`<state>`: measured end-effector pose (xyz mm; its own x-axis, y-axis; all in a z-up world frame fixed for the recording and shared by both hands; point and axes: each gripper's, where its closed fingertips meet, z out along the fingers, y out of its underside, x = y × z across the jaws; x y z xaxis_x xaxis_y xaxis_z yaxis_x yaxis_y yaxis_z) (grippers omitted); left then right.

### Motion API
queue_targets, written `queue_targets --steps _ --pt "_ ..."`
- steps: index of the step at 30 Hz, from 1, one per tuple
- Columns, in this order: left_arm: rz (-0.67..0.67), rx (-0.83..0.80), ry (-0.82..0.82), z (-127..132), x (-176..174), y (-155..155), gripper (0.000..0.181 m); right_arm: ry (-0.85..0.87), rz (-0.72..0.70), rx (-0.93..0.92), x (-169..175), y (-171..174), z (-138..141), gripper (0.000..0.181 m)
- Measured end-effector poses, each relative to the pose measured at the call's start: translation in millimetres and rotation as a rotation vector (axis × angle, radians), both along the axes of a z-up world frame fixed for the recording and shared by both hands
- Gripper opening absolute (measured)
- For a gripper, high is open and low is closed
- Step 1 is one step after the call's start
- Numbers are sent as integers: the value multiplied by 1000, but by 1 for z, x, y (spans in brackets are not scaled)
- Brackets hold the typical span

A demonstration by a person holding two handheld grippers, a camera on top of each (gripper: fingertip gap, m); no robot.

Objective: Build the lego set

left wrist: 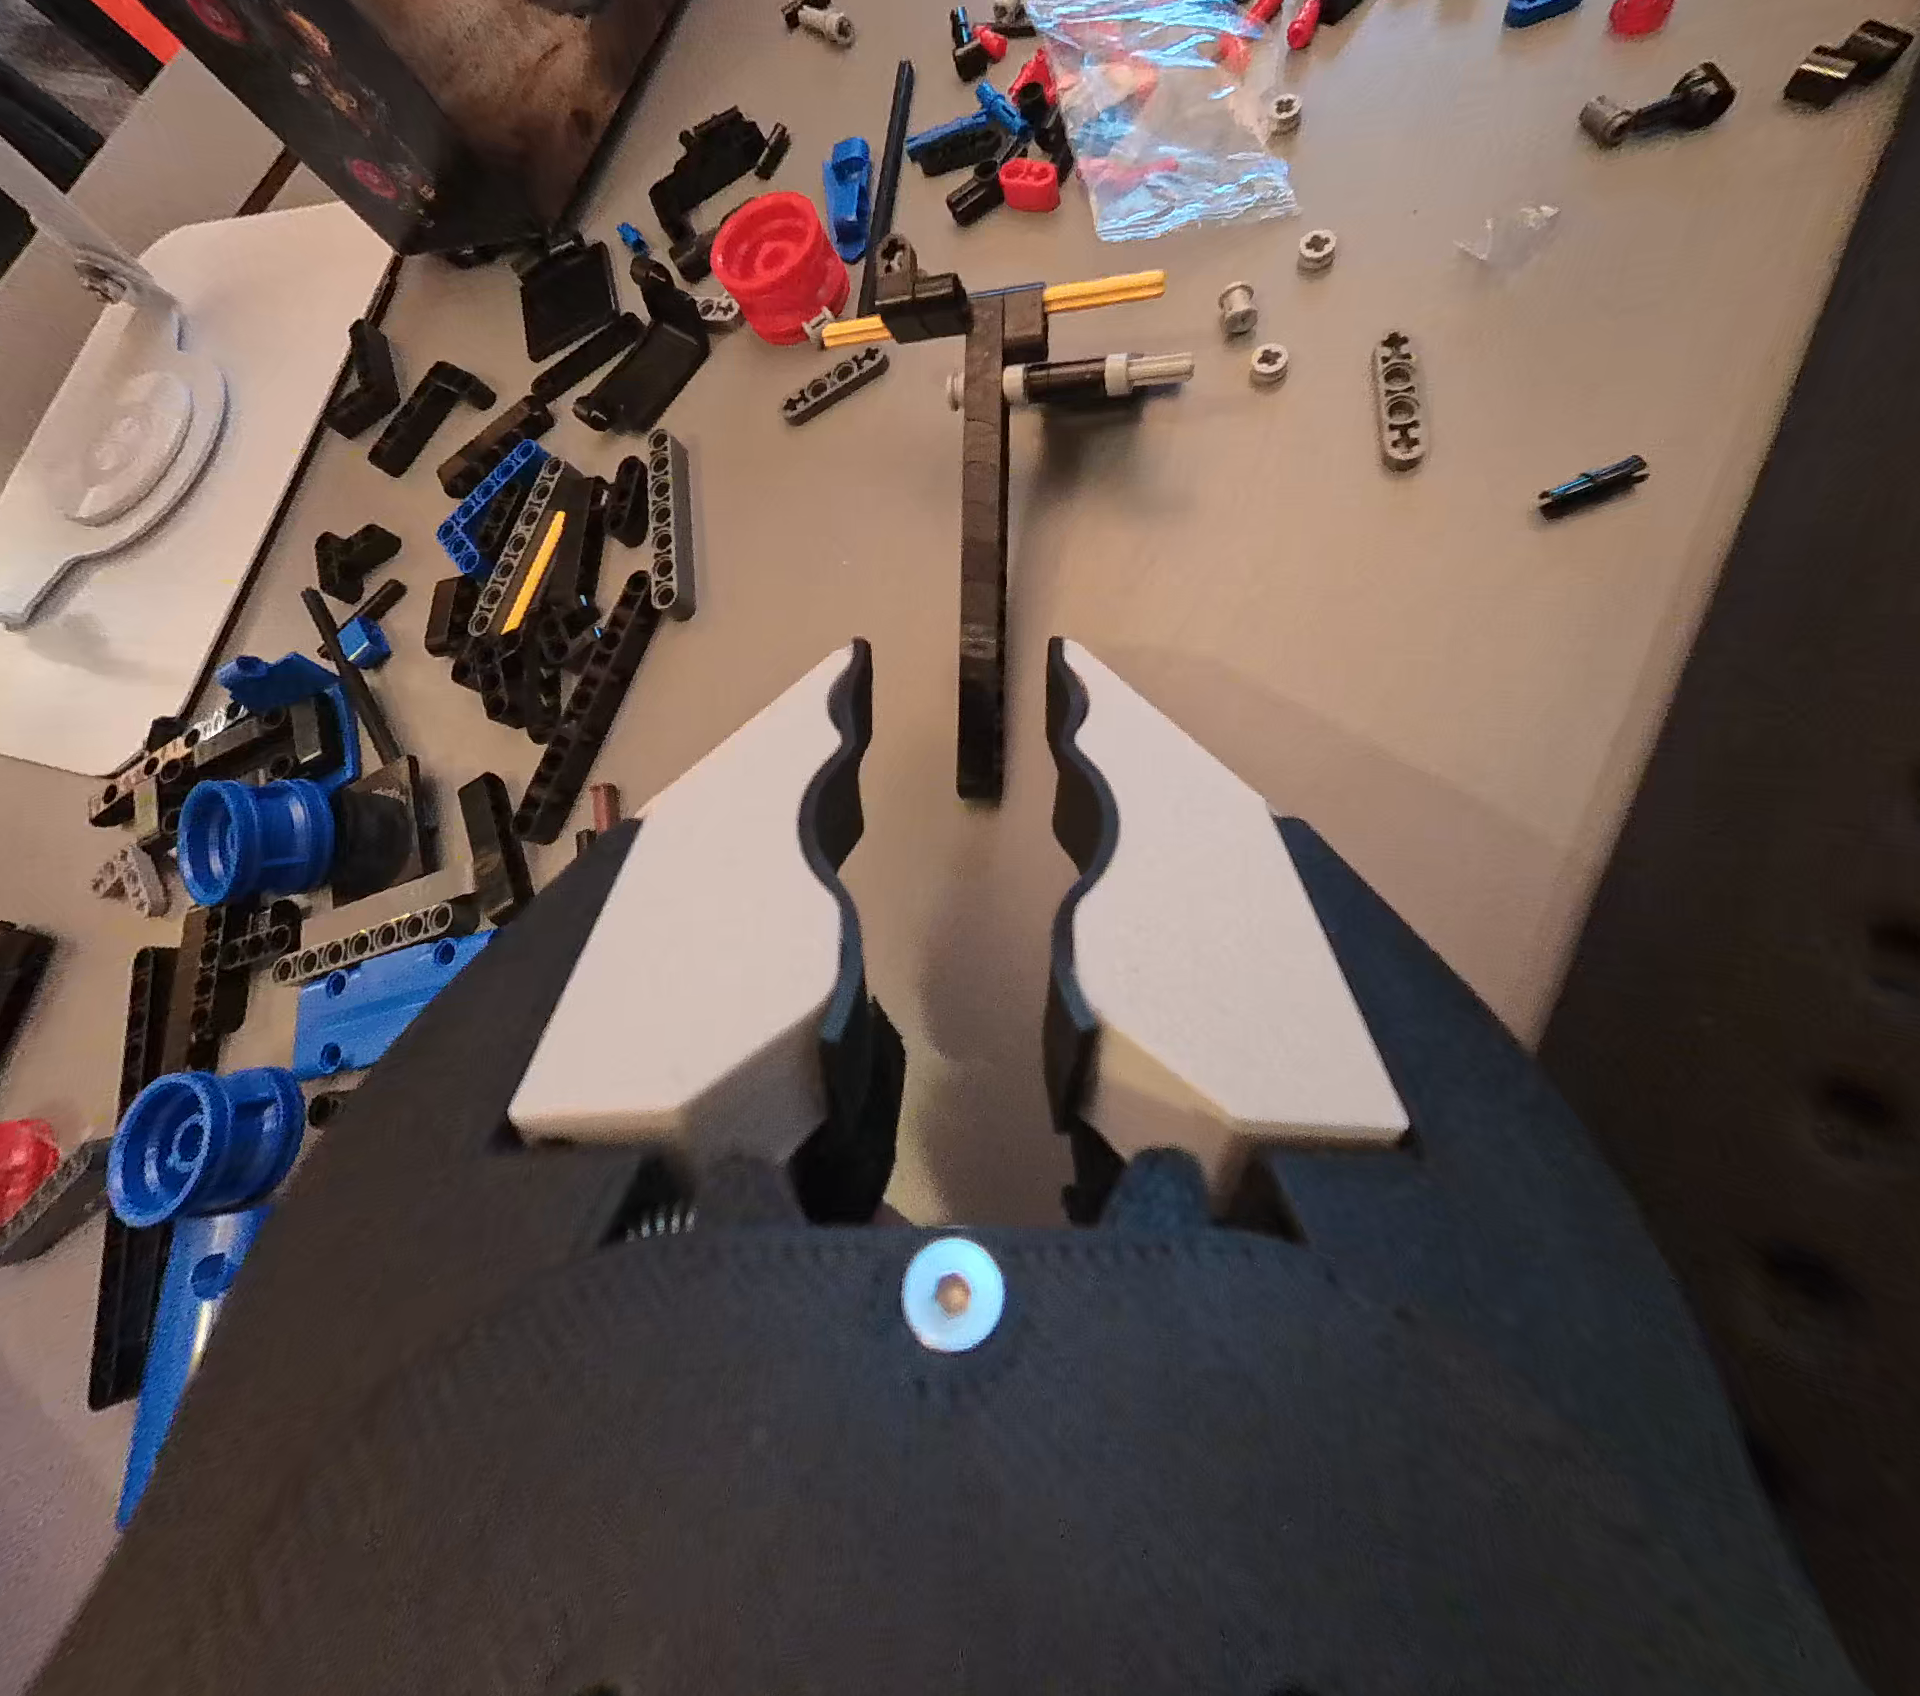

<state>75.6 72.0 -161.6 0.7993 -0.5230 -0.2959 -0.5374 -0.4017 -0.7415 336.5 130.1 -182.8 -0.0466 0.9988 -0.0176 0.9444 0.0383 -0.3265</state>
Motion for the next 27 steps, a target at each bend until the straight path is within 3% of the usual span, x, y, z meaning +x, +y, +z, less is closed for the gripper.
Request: queue_targets --steps 9,18,22,27 --pt "-21 15 8 0 1 -2 32 65 82 -34 -13 -21 10 12" --pt "-26 40 8 4 -1 -3 34 59 81 -15 -15 -21 2 3" --pt "-20 153 -6 26 0 -1 35 251 22 -16 -41 -20 31 3" --pt "-139 419 8 77 37 -13 31 692 -106 -187 -112 -41 95 3"
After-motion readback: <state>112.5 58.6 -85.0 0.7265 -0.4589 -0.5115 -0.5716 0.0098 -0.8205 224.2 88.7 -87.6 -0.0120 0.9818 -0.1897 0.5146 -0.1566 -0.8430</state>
